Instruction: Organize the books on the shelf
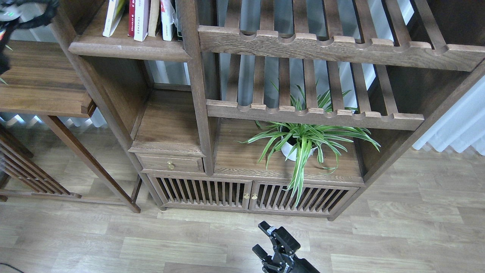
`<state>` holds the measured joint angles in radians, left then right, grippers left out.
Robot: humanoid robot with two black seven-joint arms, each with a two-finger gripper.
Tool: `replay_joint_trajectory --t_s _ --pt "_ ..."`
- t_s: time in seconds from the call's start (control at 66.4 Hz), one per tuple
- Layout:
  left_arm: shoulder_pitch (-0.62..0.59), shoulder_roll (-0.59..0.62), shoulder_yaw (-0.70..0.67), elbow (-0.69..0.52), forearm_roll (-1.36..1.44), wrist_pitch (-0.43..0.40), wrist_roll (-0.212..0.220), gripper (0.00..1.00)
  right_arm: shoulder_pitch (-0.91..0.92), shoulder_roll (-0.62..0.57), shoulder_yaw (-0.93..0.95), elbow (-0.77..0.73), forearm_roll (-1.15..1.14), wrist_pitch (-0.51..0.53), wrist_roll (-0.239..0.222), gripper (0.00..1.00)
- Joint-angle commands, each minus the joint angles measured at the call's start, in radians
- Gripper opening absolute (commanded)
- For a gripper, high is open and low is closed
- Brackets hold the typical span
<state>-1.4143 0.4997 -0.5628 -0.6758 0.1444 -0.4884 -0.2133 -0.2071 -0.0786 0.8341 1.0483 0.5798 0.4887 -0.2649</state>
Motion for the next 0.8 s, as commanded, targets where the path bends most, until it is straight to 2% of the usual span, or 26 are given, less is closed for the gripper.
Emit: replay_joint_trajectory --t_s 0.0,0.06,0.136,0.196,0.301,0.407,0.452,0.482,0.497,0.512,0.632,0.783 --pt "0.103 0.105 -0.071 -0.183 -0.006 0.000 0.061 0.62 0.002 -0.003 0.019 0.026 0.000 0.000 0.000 0.99" --pt "0.184 0.151 -0.127 -0.287 -0.029 0.000 0.098 0.64 0.005 -0.006 0.030 0.052 -0.001 0.000 -0.002 0.99" --pt "0.277 0.195 -0.189 -0.379 -0.045 0.000 0.118 0.70 0.005 -0.016 0.046 0.084 -0.003 0.000 -0.002 0.99" --pt "0.337 0.223 -0.224 -0.433 -0.048 0.000 0.124 0.71 0.005 -0.023 0.057 0.102 -0.003 0.000 -0.004 0.99" --pt "0.480 0.255 -0.287 -0.531 -0.054 0.000 0.126 0.80 0.006 -0.038 0.079 0.131 -0.006 0.000 -0.004 0.99" --pt "0.633 0.252 -0.351 -0.626 -0.055 0.000 0.126 0.82 0.009 -0.049 0.097 0.147 -0.008 0.000 -0.004 0.99" --pt "0.687 0.249 -0.368 -0.656 -0.055 0.000 0.120 0.86 0.011 -0.053 0.102 0.153 -0.008 0.000 -0.004 0.99" --pt "0.750 0.249 -0.381 -0.680 -0.055 0.000 0.115 0.93 0.011 -0.056 0.109 0.156 -0.009 0.000 -0.002 0.99" --pt "0.764 0.247 -0.384 -0.683 -0.055 0.000 0.115 0.95 0.011 -0.056 0.109 0.156 -0.009 0.000 -0.002 0.99" --pt "0.850 0.246 -0.394 -0.688 -0.054 0.000 0.112 0.99 0.012 -0.066 0.114 0.156 -0.014 0.000 -0.002 0.99" --pt "1.007 0.220 -0.399 -0.676 -0.055 0.000 0.109 0.99 0.015 -0.075 0.120 0.156 -0.015 0.000 0.004 0.99" --pt "1.104 0.099 -0.431 -0.669 -0.112 0.000 0.109 0.99 0.029 -0.086 0.177 0.157 -0.017 0.000 0.004 0.99"
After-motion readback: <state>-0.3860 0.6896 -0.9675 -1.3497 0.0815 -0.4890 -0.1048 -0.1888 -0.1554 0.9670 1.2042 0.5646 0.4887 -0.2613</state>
